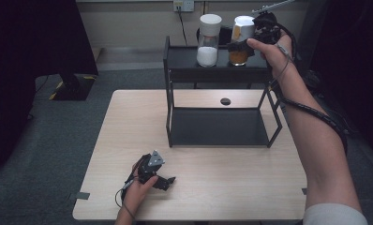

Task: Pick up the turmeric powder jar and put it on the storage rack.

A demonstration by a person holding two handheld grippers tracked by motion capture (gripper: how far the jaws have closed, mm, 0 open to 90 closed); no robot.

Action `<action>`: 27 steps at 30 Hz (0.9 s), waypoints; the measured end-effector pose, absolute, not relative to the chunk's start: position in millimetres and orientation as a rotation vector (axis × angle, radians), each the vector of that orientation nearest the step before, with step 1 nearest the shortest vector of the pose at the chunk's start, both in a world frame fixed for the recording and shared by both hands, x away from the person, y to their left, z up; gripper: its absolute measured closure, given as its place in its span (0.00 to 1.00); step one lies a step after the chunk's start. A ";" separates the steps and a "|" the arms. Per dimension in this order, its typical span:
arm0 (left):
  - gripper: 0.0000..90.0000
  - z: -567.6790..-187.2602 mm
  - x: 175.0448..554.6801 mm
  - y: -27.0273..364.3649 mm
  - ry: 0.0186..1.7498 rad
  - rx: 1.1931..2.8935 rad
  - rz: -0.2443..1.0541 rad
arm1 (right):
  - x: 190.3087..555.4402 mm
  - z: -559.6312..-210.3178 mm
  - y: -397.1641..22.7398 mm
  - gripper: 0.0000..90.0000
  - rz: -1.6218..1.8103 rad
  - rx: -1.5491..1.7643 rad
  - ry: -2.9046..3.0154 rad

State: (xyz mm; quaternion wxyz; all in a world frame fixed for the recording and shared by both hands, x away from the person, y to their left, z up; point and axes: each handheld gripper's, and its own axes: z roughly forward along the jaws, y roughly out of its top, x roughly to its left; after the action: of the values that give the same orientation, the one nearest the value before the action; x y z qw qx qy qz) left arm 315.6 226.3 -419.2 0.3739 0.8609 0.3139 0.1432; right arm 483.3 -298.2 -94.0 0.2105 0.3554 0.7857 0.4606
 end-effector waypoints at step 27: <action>0.00 -419.1 315.6 226.3 0.804 2.205 0.367 | 429.4 -112.2 -305.5 0.00 1.318 1.000 2.128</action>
State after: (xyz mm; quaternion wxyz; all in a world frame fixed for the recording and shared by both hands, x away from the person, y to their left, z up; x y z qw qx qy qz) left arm 315.6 226.3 -419.1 0.3738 0.8610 0.3137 0.1433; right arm 429.4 -305.5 -112.2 0.2210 0.3619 0.7700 0.4767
